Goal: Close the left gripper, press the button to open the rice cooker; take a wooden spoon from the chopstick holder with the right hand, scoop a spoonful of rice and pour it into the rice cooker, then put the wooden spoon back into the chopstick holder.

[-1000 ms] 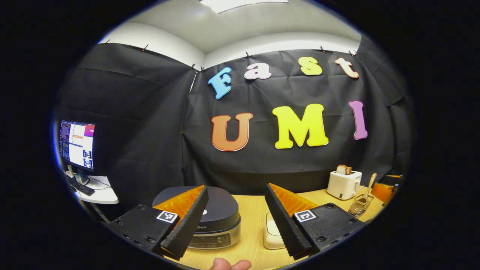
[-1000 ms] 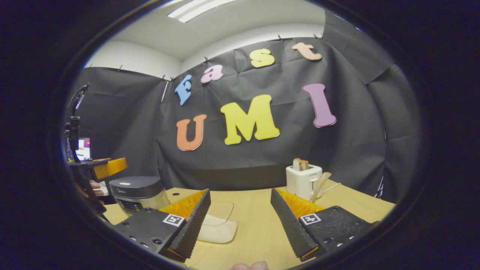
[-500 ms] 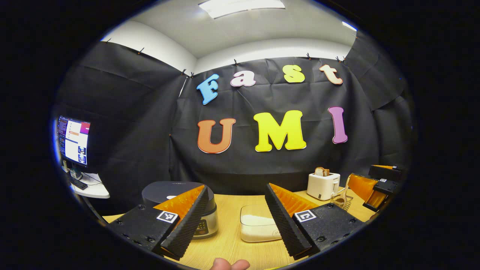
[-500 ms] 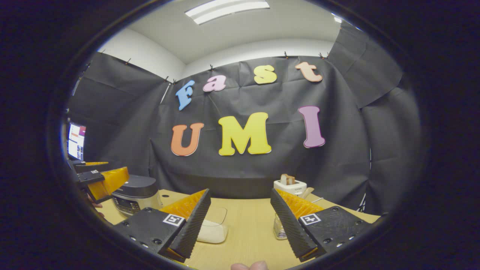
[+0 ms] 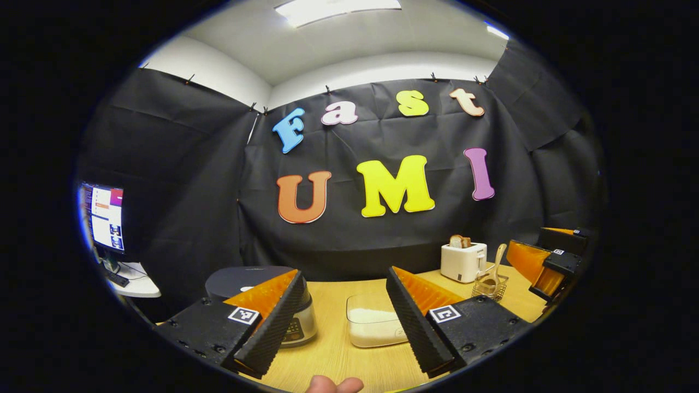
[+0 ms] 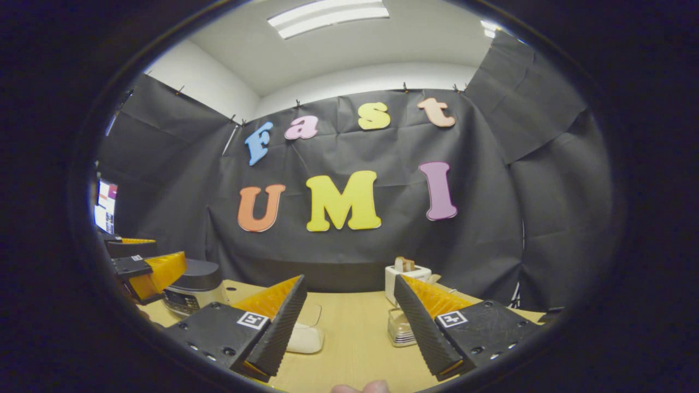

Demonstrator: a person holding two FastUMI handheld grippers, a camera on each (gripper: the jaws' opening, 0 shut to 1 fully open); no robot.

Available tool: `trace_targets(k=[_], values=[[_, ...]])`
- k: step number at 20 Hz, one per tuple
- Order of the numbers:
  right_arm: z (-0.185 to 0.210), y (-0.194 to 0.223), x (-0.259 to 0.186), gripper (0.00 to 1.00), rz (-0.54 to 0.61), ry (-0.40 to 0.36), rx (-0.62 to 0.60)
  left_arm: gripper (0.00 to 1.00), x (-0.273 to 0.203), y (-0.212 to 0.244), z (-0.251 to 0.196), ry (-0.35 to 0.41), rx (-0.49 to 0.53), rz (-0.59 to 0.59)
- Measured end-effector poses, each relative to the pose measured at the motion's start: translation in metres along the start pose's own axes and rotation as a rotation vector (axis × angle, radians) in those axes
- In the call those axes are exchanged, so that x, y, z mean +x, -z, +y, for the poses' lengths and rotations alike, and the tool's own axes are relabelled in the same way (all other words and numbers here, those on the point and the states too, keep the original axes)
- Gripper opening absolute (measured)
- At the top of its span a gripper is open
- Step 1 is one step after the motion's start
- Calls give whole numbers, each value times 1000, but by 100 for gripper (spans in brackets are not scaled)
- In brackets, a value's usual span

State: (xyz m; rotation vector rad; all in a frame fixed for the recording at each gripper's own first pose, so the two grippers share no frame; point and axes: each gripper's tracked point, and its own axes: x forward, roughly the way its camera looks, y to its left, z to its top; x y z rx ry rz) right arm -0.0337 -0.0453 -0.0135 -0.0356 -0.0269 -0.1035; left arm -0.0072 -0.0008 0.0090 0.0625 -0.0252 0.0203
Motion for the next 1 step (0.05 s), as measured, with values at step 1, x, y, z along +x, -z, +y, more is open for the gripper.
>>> trace_targets(k=[1], values=[[4, -1, -1, 96, 4, -7, -13, 97, 0, 2, 0, 6, -1, 9]])
